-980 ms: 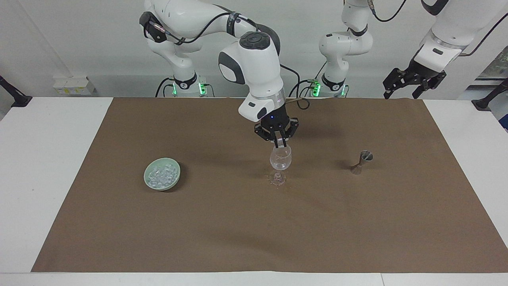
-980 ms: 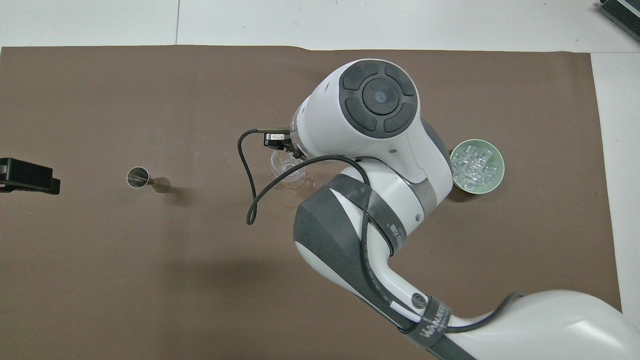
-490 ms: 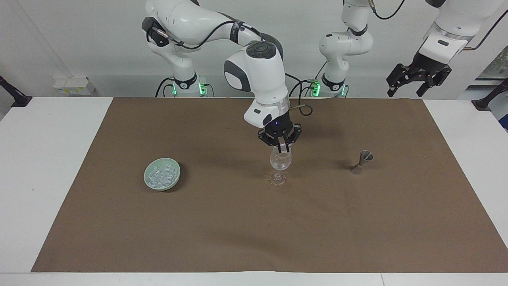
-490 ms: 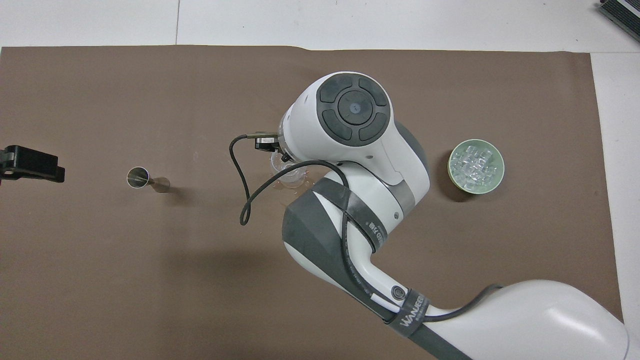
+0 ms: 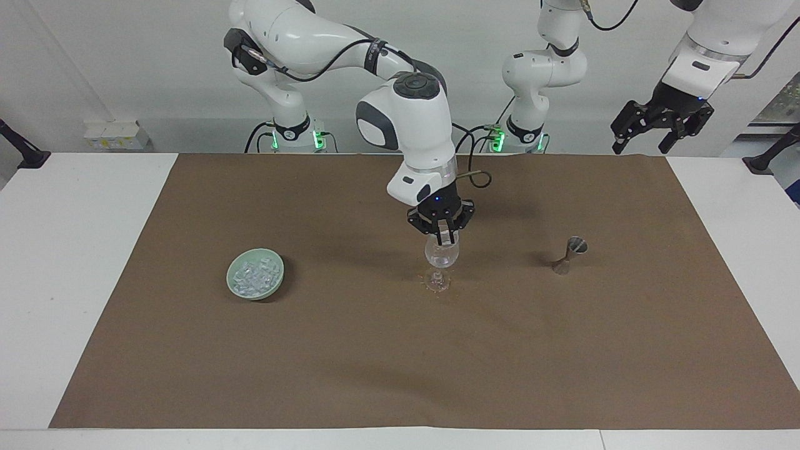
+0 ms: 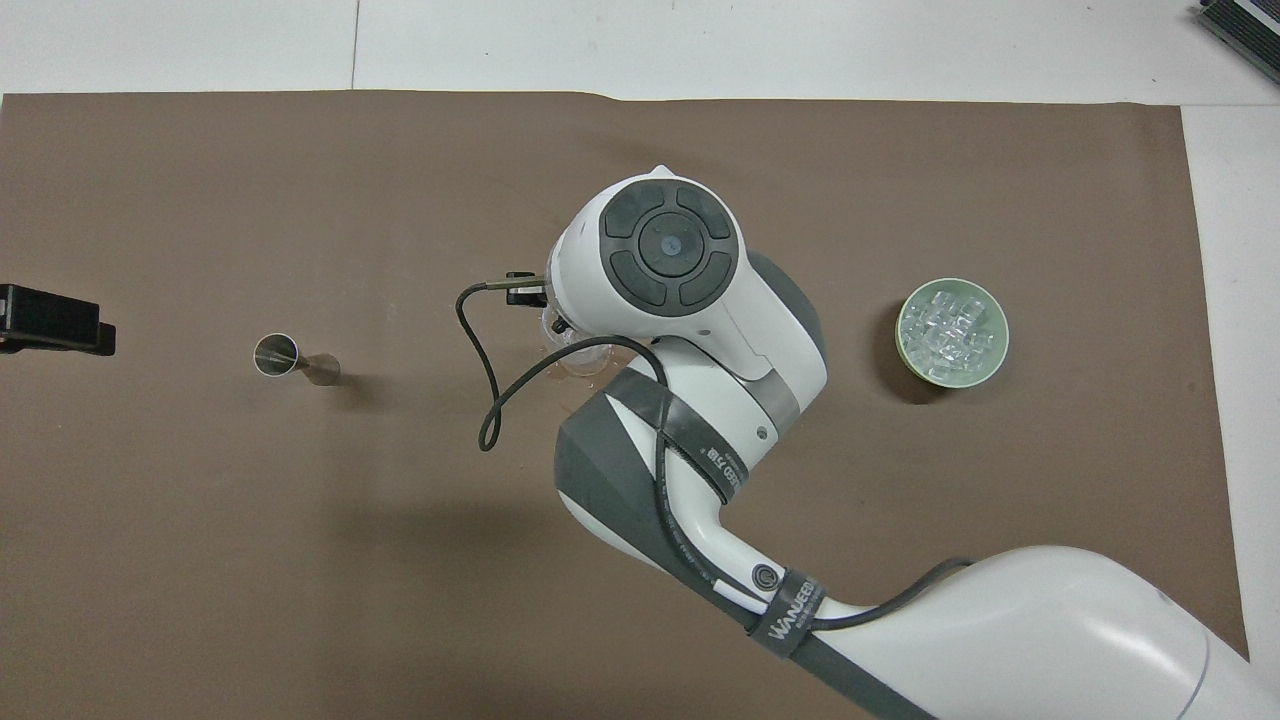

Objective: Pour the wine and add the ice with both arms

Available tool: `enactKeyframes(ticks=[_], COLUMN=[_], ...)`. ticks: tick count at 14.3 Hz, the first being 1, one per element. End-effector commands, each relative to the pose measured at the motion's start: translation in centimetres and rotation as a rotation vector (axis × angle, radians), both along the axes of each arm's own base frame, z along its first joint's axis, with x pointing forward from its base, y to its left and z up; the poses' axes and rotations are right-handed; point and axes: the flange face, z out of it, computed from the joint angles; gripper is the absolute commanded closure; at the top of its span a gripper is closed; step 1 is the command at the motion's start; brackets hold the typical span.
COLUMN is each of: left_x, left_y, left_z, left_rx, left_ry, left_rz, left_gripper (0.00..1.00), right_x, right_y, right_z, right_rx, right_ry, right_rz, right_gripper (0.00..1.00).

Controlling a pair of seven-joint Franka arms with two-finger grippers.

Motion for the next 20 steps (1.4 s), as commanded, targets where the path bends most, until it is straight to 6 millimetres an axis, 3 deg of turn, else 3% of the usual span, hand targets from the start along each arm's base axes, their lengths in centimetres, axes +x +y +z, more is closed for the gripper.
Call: enactKeyframes(ticks=[1,20], left_x=[-0.14,-0.47], left_y=[0.26,0.07], left_z=[-0.16,-0.3], left_rx=[0.009,0.008], left_ry=[-0.004,-0.001], left_rz=[-0.008,-0.01], left_gripper=[0.0,0.0], right_x=[-0.07,-0.64], right_y=[0.13,-0.18], right_z=[-0.31,0.18], right_rx=[0.003,-0.047], right_ry=[-0.017,0.014], right_rz=[-0.021,-0.016], right_gripper=[0.61,0.61])
